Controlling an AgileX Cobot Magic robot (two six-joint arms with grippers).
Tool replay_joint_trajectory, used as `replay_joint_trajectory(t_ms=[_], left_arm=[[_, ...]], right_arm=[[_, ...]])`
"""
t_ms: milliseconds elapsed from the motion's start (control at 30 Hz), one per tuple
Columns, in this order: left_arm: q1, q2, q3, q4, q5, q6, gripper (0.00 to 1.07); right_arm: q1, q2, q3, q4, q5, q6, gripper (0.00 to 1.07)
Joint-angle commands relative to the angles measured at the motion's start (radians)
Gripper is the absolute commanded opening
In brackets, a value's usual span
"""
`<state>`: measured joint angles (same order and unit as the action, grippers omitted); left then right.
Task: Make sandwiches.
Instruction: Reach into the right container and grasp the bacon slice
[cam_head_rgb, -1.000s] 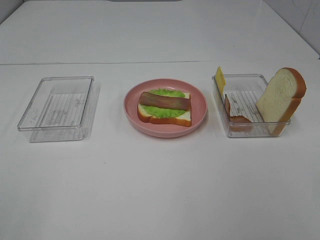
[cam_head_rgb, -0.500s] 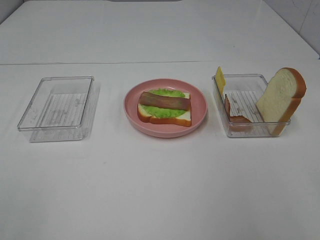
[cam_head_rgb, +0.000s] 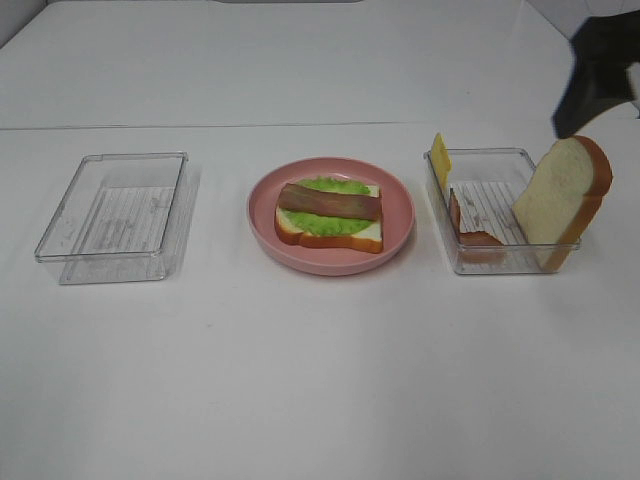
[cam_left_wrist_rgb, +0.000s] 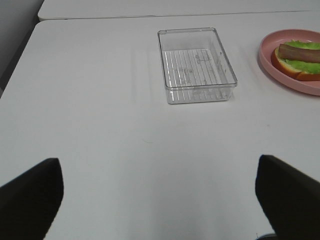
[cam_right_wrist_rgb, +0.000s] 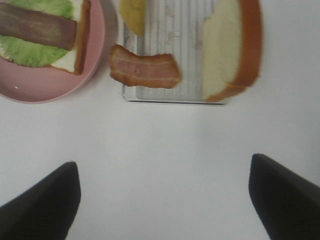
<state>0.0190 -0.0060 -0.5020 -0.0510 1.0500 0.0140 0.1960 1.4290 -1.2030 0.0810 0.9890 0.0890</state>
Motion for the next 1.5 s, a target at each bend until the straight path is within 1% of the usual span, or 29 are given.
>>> replay_joint_trajectory(t_ms=[33,67,133,167,233,300,333,433,500,733,900,1067,1400,1433,1467,1500], left_arm=[[0.002,-0.021,0.002,-0.010,-0.017,-0.002,0.98],[0.002,-0.020,0.002,-0.009,-0.017,-0.002,0.98],[0.002,-0.020,0.002,-0.009,-0.017,-0.002,0.98],[0.002,-0.020,0.002,-0.009,-0.017,-0.002,0.98],[0.002,-0.020,0.002,-0.009,-0.017,-0.002,0.98],[0.002,-0.020,0.002,-0.009,-0.017,-0.002,0.98],[0.002,-0.020,0.002,-0.009,-0.017,-0.002,0.98],[0.002,-0.020,0.002,-0.009,-0.017,-0.002,0.98],[0.002,-0.020,0.002,-0.009,-0.017,-0.002,0.98],[0.002,-0.020,0.002,-0.009,-0.017,-0.002,0.98],[0.002,-0.020,0.002,-0.009,-0.017,-0.002,0.98],[0.002,-0.020,0.002,-0.009,-0.017,-0.002,0.98],[0.002,-0.020,0.002,-0.009,-0.017,-0.002,0.98],[0.002,-0.020,0.002,-0.009,-0.017,-0.002,0.98],[0.002,-0.020,0.002,-0.009,-0.017,-0.002,0.98],[0.002,-0.020,0.002,-0.009,-0.017,-0.002,0.98]], right_arm=[[0.056,0.091,-0.042,-0.009,-0.016,0.024,0.82],[0.085,0.173,-0.080,-0.015,-0.016,0.044,0.82],[0.112,0.275,-0.136,-0.013,-0.019,0.056,0.82],[0.112,0.275,-0.136,-0.013,-0.019,0.056,0.82],[0.116,0.366,-0.201,-0.007,-0.024,0.056,0.82],[0.116,0.390,-0.219,-0.007,-0.022,0.056,0.82],[0.116,0.445,-0.260,-0.019,-0.017,0.053,0.82],[0.116,0.468,-0.276,-0.030,-0.018,0.051,0.82],[0.116,0.522,-0.309,-0.065,-0.022,0.051,0.82],[0.115,0.608,-0.326,-0.116,-0.067,0.055,0.82],[0.115,0.619,-0.326,-0.116,-0.100,0.055,0.82],[0.115,0.629,-0.326,-0.091,-0.130,0.055,0.79],[0.115,0.670,-0.326,-0.081,-0.105,0.060,0.78],[0.115,0.670,-0.326,-0.081,-0.105,0.061,0.77],[0.115,0.670,-0.326,-0.081,-0.099,0.063,0.74],[0.115,0.670,-0.326,-0.081,-0.099,0.063,0.74]])
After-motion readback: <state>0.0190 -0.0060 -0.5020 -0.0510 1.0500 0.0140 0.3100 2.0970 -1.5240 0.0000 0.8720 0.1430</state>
